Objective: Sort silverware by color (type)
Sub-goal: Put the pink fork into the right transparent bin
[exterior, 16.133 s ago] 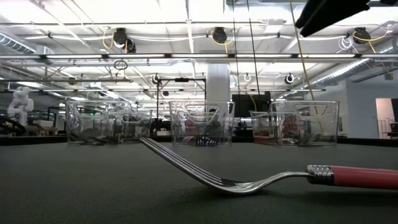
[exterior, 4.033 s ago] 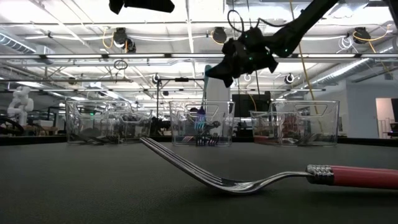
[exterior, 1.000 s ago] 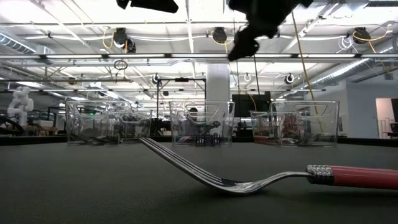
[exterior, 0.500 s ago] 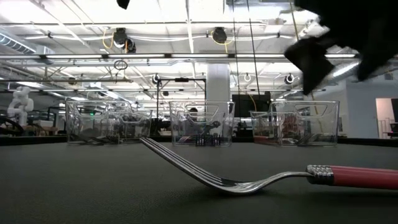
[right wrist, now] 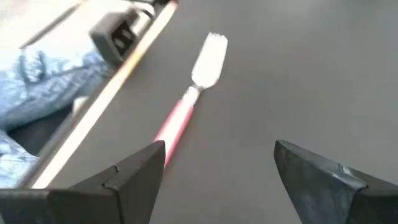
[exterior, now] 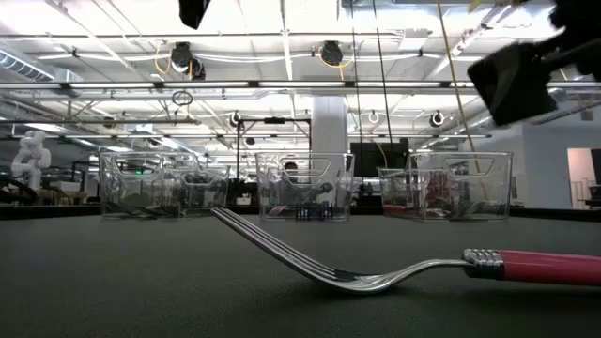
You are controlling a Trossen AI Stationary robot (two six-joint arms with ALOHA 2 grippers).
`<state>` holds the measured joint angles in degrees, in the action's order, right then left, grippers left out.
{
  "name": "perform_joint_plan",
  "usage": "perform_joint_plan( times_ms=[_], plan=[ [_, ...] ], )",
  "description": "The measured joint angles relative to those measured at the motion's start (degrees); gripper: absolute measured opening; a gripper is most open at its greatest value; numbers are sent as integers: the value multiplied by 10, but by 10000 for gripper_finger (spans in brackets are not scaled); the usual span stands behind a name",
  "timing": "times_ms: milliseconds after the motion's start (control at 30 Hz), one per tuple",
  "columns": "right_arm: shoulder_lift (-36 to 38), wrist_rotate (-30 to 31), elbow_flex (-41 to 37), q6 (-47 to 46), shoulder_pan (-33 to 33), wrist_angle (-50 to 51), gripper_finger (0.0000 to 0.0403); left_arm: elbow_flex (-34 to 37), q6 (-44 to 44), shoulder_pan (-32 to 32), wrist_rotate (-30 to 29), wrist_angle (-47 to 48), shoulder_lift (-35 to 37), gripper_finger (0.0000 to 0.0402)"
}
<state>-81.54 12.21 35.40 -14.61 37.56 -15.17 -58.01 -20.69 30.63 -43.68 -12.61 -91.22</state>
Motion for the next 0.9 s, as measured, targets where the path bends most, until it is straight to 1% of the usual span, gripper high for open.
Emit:
perform_joint_plan(
  times_ms=[67,167,267,367,467,533,633,700,767,900],
  plan=[
    [-2,3,0,5,12,-18,299,-7,0,1,0,-7,-16,19],
    [-14,33,0,7,37,-23,299,-14,-4,10,-3,-7,-51,25],
    [-35,59,0,5,58,-26,299,-14,-49,20,-1,0,-79,53],
    [-59,61,0,3,66,-40,299,-15,-129,21,-5,-5,-91,104],
    [-80,86,0,6,69,-70,299,-16,-223,26,-1,-2,-106,168],
    [-94,90,0,12,68,-91,299,-16,-284,36,0,-2,-120,210],
    [-118,89,0,18,68,-119,299,-16,-378,57,-11,-3,-149,253],
    [-134,88,0,18,68,-128,299,-16,-429,69,-15,-1,-168,265],
    [-153,88,0,20,68,-134,299,-16,-474,81,-16,-4,-177,268],
    [-179,88,0,18,68,-140,299,-22,-531,106,-15,-5,-198,269]
  ],
)
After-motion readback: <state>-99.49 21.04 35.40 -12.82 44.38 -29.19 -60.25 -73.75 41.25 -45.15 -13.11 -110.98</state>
